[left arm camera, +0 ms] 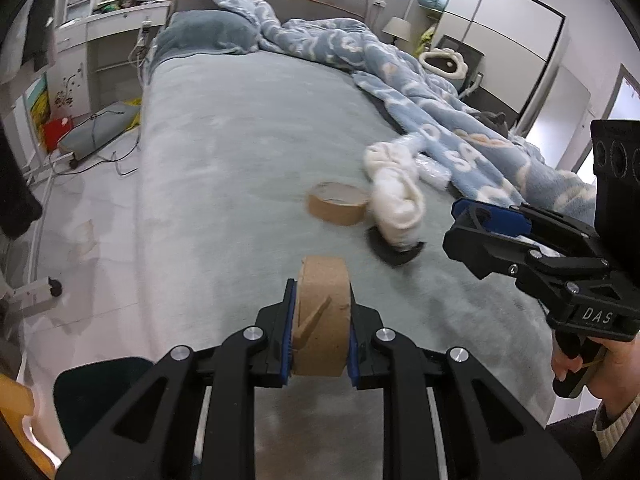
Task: Collect trash
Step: 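Carry the tape roll and black clip over the green bin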
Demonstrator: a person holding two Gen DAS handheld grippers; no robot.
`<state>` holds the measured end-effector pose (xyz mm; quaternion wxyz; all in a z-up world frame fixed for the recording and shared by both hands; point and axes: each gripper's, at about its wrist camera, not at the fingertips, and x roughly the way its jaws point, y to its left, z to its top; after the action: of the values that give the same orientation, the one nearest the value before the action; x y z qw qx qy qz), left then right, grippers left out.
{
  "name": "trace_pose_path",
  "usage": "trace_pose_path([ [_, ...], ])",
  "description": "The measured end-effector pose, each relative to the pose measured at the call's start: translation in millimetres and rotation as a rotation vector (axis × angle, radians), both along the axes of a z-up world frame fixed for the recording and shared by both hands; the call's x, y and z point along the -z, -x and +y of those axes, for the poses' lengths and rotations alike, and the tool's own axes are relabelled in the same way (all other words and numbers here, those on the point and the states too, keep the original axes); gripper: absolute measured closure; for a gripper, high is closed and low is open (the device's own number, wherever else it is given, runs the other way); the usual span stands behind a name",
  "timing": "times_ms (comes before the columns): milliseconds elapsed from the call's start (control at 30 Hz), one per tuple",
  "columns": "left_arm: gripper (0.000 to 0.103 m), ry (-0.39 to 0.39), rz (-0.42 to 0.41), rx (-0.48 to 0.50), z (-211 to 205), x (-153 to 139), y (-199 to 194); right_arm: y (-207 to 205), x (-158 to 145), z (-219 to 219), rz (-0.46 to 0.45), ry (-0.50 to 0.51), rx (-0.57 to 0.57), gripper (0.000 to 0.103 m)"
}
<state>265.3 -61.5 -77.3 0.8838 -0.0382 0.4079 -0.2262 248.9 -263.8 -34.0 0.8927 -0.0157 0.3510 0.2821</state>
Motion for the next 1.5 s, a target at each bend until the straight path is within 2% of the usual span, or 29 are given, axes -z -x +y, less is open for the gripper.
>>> trace_pose_path([
  [200, 0.081, 0.016, 0.051, -0.057, 43, 5, -1, -6, -4, 44, -0.003, 0.004, -0.054, 0.056],
  [433, 0.081, -0.031, 0.095, -0.101, 80, 16, 3, -11, -3, 89, 0.003, 0.014, -0.111, 0.056],
  [767, 0.081, -0.028, 0.189, -0.160, 133, 38, 9, -17, 0, 145, 0.044, -0.011, -0.155, 0.056],
  [1100, 0.081, -0.038, 0.337, -0.207, 182, 75, 15, -19, 12, 195, 0.097, -0.017, -0.202, 0.056],
  [1500, 0.080, -0.104, 0.494, -0.205, 215, 116, 29, -18, 27, 241, 0.135, 0.014, -0.238, 0.056],
])
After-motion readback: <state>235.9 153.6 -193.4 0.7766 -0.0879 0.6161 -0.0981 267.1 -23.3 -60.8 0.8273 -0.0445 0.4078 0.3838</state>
